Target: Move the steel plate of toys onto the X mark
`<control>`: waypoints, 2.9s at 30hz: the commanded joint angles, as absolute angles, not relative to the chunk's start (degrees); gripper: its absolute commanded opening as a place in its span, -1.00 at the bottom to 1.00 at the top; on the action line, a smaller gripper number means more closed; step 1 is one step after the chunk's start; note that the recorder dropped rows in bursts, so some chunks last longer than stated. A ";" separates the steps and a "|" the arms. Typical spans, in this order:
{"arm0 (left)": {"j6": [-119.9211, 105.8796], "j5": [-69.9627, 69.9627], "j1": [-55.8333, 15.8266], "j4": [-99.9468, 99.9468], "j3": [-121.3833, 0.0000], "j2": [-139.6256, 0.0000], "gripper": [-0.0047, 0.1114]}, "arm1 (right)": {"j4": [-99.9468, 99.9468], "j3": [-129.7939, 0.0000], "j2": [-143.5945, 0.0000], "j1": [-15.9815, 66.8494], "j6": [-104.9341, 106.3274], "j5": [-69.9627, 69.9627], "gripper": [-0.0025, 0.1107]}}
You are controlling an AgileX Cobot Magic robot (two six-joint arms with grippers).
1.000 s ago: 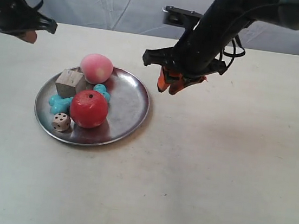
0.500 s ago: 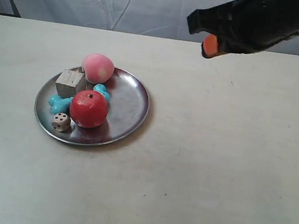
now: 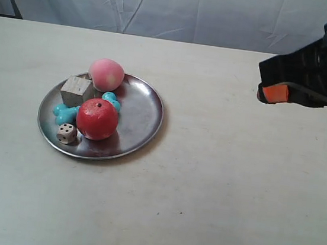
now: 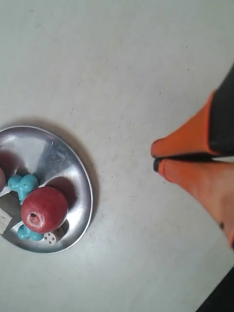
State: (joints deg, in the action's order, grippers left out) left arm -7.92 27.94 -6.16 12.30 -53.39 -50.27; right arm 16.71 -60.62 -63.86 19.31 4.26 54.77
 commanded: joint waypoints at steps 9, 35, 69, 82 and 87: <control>-7.83 27.07 -6.29 13.14 -52.98 -50.05 -0.92 | 12.25 -58.78 -48.70 19.31 8.28 46.02 -0.95; -7.83 27.06 -6.29 13.14 -52.98 -50.04 -0.92 | 22.64 -1.27 0.00 -0.55 9.16 19.59 -0.95; -7.83 25.99 -6.53 9.60 -50.57 -40.54 -0.92 | 22.64 -1.30 0.00 -0.55 9.16 28.08 -0.95; -7.83 9.89 -3.48 10.95 -14.08 -4.67 -0.92 | 22.64 -1.30 0.00 -0.55 9.16 28.08 -0.95; -7.66 8.24 -1.75 11.09 -4.50 0.00 -0.92 | 22.64 -1.30 0.00 -0.55 9.16 28.08 -0.95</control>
State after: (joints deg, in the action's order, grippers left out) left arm -7.92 10.34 -2.28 10.18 -9.03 -1.21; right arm 22.49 -1.47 -0.37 -0.38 9.02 28.24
